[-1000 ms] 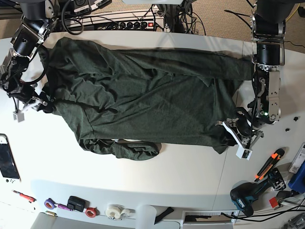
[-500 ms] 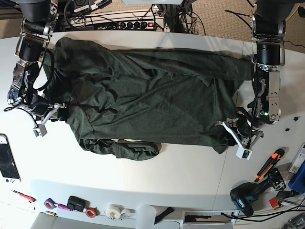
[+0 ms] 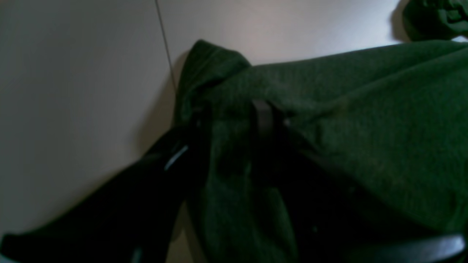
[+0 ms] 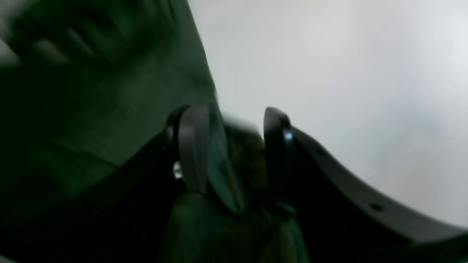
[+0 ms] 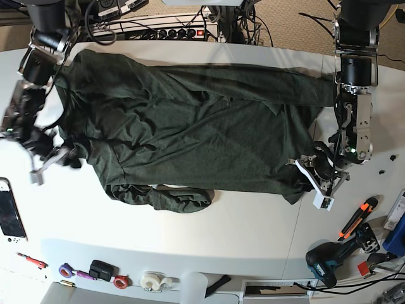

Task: Layout the t-shirt on the table in an organized manner, then fold the t-shirt properly
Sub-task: 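Reposition the right gripper on the hem corner beside the bunched sleeve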

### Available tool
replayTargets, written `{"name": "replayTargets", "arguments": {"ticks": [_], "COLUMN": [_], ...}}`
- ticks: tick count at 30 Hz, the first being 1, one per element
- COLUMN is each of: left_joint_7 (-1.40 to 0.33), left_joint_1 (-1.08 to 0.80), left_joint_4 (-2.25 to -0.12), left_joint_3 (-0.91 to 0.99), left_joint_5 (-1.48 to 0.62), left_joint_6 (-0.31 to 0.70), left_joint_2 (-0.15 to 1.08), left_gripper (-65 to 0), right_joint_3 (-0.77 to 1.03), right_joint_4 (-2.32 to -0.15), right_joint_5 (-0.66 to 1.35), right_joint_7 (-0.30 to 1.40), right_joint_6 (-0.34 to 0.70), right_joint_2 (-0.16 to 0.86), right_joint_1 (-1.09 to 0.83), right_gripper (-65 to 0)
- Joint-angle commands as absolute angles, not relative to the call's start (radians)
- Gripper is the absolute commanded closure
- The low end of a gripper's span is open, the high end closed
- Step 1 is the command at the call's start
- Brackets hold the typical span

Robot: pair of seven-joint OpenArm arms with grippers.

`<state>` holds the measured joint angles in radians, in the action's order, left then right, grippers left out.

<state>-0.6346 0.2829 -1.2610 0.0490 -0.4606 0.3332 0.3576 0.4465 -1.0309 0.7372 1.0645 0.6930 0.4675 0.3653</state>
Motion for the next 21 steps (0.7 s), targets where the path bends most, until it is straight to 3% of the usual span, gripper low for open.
{"name": "replayTargets", "arguments": {"ticks": [1, 6, 13, 21], "left_joint_7": [-0.612, -0.611, -0.608, -0.612], "left_joint_1": [0.31, 0.31, 0.31, 0.31], "left_joint_4": [-1.278, -1.278, -1.278, -1.278], "left_joint_3": [0.055, 0.055, 0.055, 0.055], "left_joint_5": [-0.472, -0.472, -0.484, -0.484], "left_joint_6": [0.337, 0.337, 0.339, 0.341], "left_joint_2": [0.368, 0.368, 0.368, 0.368], "left_gripper": [-19.0, -19.0, -19.0, -19.0], "right_joint_3": [0.477, 0.504, 0.423, 0.341], "right_joint_4": [-1.054, -1.053, -1.052, -0.947], "right_joint_5": [0.788, 0.802, 0.539, 0.414], "right_joint_7": [1.048, 1.049, 0.977, 0.837], "right_joint_6": [0.698, 0.698, 0.698, 0.698], "right_joint_2": [0.493, 0.479, 0.376, 0.373], "right_joint_1": [0.408, 0.43, 0.429, 0.431], "right_gripper": [-24.9, -24.9, -24.9, -24.9]}}
